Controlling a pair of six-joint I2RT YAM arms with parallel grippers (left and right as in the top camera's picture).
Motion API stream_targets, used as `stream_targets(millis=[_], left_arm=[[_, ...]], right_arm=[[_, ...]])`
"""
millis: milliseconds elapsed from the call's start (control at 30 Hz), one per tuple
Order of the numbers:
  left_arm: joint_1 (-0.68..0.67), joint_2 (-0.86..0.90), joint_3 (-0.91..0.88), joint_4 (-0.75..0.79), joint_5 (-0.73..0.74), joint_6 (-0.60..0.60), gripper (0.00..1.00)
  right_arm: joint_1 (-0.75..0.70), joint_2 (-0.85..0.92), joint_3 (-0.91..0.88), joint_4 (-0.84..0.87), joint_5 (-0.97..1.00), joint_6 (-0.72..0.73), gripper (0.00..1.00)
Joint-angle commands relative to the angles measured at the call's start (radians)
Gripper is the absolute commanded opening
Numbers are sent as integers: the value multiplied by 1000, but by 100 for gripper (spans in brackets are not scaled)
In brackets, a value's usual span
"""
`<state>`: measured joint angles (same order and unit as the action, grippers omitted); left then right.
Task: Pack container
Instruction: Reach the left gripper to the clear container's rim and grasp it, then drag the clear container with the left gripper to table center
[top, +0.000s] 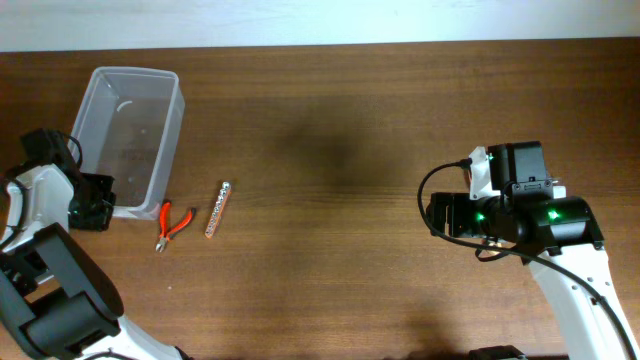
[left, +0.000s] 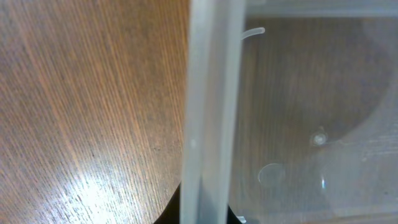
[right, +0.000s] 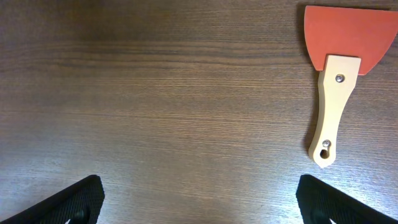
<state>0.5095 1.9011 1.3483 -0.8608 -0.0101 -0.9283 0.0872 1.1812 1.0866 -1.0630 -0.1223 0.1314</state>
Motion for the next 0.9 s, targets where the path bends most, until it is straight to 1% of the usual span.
stream_targets(millis=[0, 167, 300, 433, 500, 633, 667, 733, 867], left_arm=[[1, -9, 48, -7, 34, 55, 2], [0, -58, 64, -5, 44, 64, 2], [-23, -101, 88, -6, 63, 141, 2], [-98, -148, 112, -5, 72, 278, 2], [-153, -166, 123, -5, 76, 373, 2], [-294, -198, 132, -11, 104, 603, 2], [-329, -204, 132, -16, 104, 642, 2], [-411, -209, 132, -31, 103, 706, 2], [-563, -209, 124, -71, 99, 787, 2]], right_arm=[[4, 1, 23, 1, -1, 5, 99], [4, 1, 23, 0, -1, 5, 99], [4, 1, 23, 1, -1, 5, 99], [4, 1, 23, 4, -1, 5, 99], [4, 1, 23, 4, -1, 5, 99], [4, 1, 23, 4, 2, 5, 99], [4, 1, 23, 4, 2, 4, 99], [4, 1, 23, 4, 2, 4, 99], [2, 0, 23, 4, 6, 5, 98]])
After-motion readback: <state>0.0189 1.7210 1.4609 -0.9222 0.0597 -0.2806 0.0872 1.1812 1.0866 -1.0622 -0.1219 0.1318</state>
